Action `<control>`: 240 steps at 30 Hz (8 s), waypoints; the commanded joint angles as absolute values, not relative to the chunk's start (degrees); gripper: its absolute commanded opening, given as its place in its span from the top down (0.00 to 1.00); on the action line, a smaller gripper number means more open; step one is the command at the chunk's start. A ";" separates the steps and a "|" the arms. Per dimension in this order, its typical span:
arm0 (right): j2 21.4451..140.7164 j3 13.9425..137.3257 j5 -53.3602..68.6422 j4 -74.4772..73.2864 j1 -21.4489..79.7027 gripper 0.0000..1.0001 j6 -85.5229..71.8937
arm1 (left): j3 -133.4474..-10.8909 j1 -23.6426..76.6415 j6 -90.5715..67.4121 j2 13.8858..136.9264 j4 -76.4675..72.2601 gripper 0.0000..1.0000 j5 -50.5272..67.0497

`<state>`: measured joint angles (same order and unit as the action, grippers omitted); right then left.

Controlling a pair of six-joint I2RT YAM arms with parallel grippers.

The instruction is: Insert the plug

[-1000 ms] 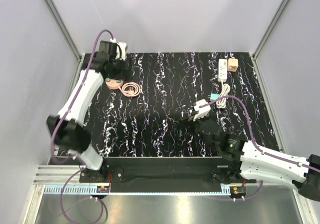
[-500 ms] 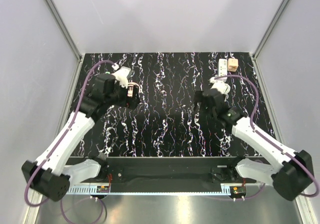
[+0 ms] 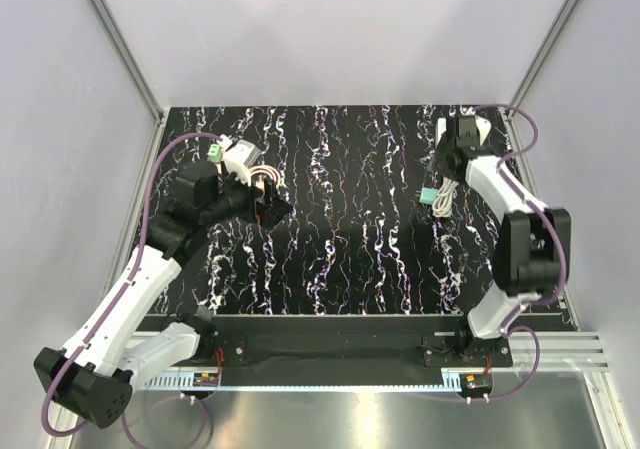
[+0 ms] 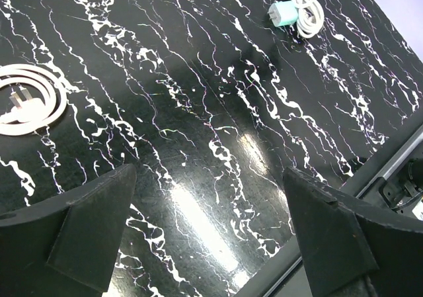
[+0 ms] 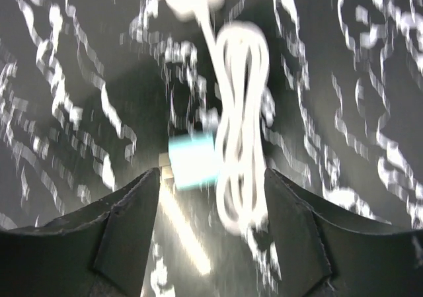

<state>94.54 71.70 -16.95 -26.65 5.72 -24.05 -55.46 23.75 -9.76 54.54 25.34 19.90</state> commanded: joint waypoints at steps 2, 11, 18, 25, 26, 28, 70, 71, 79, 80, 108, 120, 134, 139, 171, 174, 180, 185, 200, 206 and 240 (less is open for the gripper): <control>104.57 81.37 -17.58 -25.31 2.65 0.31 -19.42 | -55.55 24.70 -9.41 53.88 22.85 0.01 17.85; 121.28 99.48 -12.04 -24.61 0.26 0.23 -9.06 | -55.90 24.87 -8.88 54.93 23.20 0.03 16.52; 125.85 108.80 -15.73 -23.47 -4.39 0.21 -11.25 | -55.98 24.87 -8.62 56.16 23.29 0.04 16.00; 127.10 110.49 -3.29 -23.90 -4.83 0.21 -8.62 | -56.25 24.87 -8.26 57.22 23.55 0.04 15.12; 126.13 109.61 -1.95 -24.08 -4.83 0.21 -8.70 | -56.16 24.87 -8.26 57.22 23.55 0.04 15.03; 122.89 106.20 -0.27 -24.61 -4.83 0.23 -9.22 | -56.16 24.87 -8.26 57.39 23.64 0.04 14.94; 111.00 84.02 -1.14 -38.67 5.80 0.37 -11.60 | -55.37 24.87 -8.96 55.28 23.03 0.05 16.00; 111.09 84.02 -1.14 -38.58 5.97 0.37 -11.51 | -55.46 24.87 -8.96 55.37 22.85 0.05 15.91; 110.57 84.02 -2.20 -38.14 8.87 0.65 -10.63 | -55.11 24.87 -9.49 55.46 22.41 0.07 15.38; 110.13 83.94 -2.11 -37.88 10.01 0.66 -10.72 | -55.02 24.87 -9.58 55.46 22.41 0.07 15.21; 110.21 82.53 -4.57 -33.31 12.48 0.14 3.49 | -54.75 24.96 -9.84 57.48 22.24 0.09 16.17; 114.69 84.72 3.69 -31.03 10.63 0.20 14.59 | -54.58 24.96 -9.84 57.57 22.15 0.09 15.56; 114.96 81.56 5.44 -23.99 10.63 0.28 18.28 | -54.32 24.96 -11.43 59.06 21.97 0.11 14.68; 114.08 79.64 8.25 -24.61 10.63 0.28 18.37 | -54.32 24.96 -11.42 59.15 21.88 0.11 14.77; 75.32 64.16 17.49 -11.78 39.28 1.00 8.53 | -66.80 20.57 -28.63 75.76 18.56 0.28 45.43; 74.97 64.42 18.19 -11.69 41.04 1.00 8.17 | -65.13 20.83 -33.55 76.29 12.23 0.31 49.48; 75.59 64.60 17.93 -11.43 42.97 1.00 8.00 | -63.99 21.71 -34.72 76.81 10.02 0.29 49.39; 76.38 64.69 17.58 -10.90 43.77 1.00 7.91 | -63.02 23.11 -34.72 78.40 9.76 0.33 49.57; 75.32 63.64 15.73 -11.25 44.38 0.38 3.44 | -61.35 24.35 -36.55 79.63 4.41 1.00 53.26; 70.23 58.98 13.36 -11.25 44.21 0.12 -6.14 | -57.84 22.07 -45.68 78.31 -7.63 1.00 56.07; 73.48 44.21 34.54 55.80 32.26 0.44 -69.70 | -44.12 19.07 -71.63 68.03 -47.90 1.00 47.47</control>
<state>73.52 43.79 34.02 48.42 32.21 -67.77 -44.40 18.96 -74.50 69.69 -46.76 49.06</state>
